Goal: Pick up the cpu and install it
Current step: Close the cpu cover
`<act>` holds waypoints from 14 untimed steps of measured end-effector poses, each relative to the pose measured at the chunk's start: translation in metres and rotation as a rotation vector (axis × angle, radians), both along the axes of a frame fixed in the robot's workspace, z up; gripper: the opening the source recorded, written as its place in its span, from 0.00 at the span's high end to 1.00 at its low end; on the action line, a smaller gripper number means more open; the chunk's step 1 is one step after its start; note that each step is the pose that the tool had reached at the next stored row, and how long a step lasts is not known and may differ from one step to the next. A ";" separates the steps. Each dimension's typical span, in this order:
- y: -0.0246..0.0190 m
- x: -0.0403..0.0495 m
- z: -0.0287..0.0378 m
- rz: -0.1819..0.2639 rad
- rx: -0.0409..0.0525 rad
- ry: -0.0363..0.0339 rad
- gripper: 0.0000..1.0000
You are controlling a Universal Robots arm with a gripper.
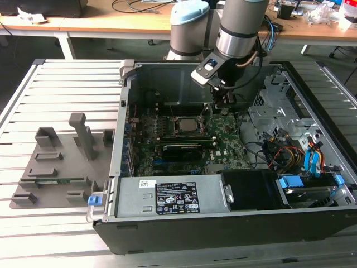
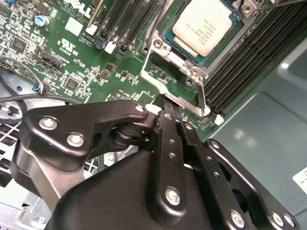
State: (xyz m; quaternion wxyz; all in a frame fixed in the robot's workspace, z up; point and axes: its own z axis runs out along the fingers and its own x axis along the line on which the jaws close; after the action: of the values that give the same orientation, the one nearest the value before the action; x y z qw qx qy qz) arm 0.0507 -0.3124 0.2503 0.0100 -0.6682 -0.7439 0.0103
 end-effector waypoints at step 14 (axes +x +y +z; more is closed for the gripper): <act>0.0000 -0.0306 -0.0021 0.000 0.0000 0.0000 0.89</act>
State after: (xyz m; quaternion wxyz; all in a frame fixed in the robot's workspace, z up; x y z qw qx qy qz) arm 0.0201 -0.3124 0.2482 0.0100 -0.6681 -0.7439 0.0103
